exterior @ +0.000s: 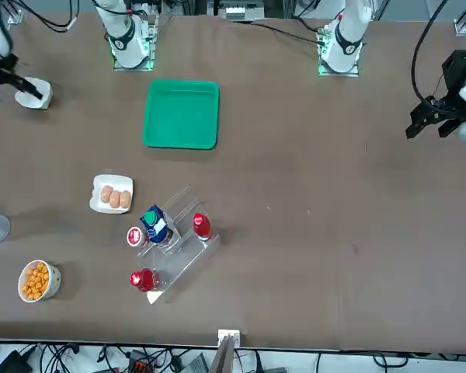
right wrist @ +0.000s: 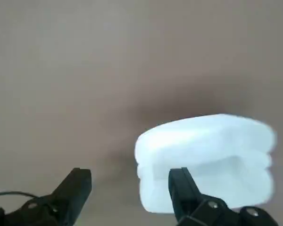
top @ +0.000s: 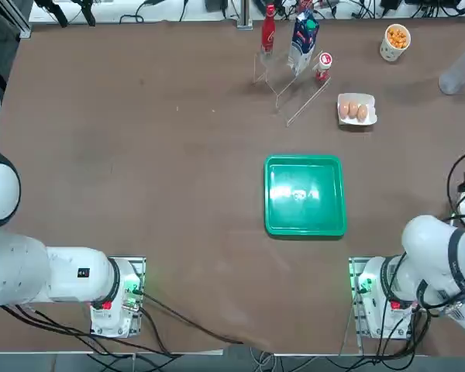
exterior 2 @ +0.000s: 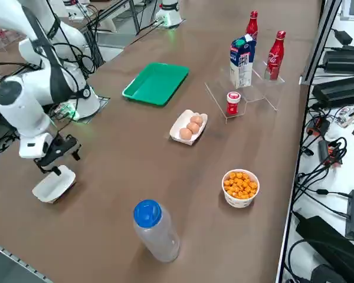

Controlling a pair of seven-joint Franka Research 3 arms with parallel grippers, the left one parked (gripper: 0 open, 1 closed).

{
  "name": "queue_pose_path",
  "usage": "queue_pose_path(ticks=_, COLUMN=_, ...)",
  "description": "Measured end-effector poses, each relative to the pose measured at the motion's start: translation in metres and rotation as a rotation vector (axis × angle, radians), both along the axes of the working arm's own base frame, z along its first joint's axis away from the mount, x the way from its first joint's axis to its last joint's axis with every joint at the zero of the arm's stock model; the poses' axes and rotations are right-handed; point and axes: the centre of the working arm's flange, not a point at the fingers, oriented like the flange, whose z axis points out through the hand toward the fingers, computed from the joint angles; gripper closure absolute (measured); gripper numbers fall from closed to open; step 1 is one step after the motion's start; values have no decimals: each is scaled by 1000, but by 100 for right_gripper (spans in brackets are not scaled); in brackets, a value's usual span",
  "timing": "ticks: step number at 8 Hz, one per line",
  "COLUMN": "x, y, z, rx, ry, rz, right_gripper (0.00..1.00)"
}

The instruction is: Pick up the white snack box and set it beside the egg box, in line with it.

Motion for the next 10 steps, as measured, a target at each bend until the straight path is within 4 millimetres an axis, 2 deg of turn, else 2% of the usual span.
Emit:
queue_pose_path(ticks=2, x=-3, y=3, z=-24, rx=-19, ry=-28, rz=15, right_gripper=0)
queue_pose_path(ticks=5, x=-8, y=-1, z=-40, rx=-14, ry=-32, rz=32, right_gripper=4)
queue_pose_path(ticks=6, x=-9, y=-1, z=-42, rx=-10, ry=-30, rz=33, right_gripper=15)
queue_pose_path(ticks=7, x=-10, y=0, z=-45, rx=-4, ry=-26, rz=31, right_gripper=40)
queue_pose_path(ticks=10, x=-13, y=-5, z=-44, rx=-7, ry=-28, rz=19, right_gripper=98)
